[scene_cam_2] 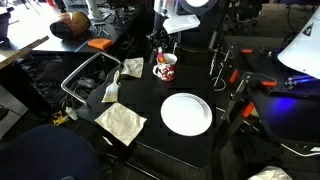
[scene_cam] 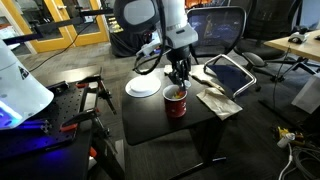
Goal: Put the glue stick on the table
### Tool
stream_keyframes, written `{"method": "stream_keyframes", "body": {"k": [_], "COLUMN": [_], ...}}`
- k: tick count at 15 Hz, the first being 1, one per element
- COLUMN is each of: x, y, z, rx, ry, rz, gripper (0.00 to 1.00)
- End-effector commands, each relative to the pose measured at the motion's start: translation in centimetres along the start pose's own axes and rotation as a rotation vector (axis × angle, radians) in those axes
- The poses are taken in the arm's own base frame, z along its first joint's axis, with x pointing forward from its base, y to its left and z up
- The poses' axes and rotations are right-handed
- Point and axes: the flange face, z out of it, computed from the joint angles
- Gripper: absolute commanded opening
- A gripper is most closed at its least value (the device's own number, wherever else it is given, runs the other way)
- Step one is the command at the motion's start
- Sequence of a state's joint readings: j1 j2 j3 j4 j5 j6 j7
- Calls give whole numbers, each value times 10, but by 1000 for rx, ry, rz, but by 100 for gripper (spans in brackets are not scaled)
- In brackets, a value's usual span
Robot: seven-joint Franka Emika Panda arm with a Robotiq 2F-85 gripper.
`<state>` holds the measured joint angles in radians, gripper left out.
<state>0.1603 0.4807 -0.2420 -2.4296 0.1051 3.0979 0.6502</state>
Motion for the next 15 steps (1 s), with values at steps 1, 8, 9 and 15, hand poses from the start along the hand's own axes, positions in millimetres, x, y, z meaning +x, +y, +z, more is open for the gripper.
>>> {"method": "stream_keyframes", "body": {"k": [1, 8, 9, 15], "x": [-5, 2, 4, 9], "y": [8, 19, 20, 9], "z": [-34, -87, -94, -131], "rx": [37, 72, 80, 143], "ry": [41, 116, 127, 173], "rz": [-8, -17, -26, -110], "gripper": [10, 10, 10, 10]}}
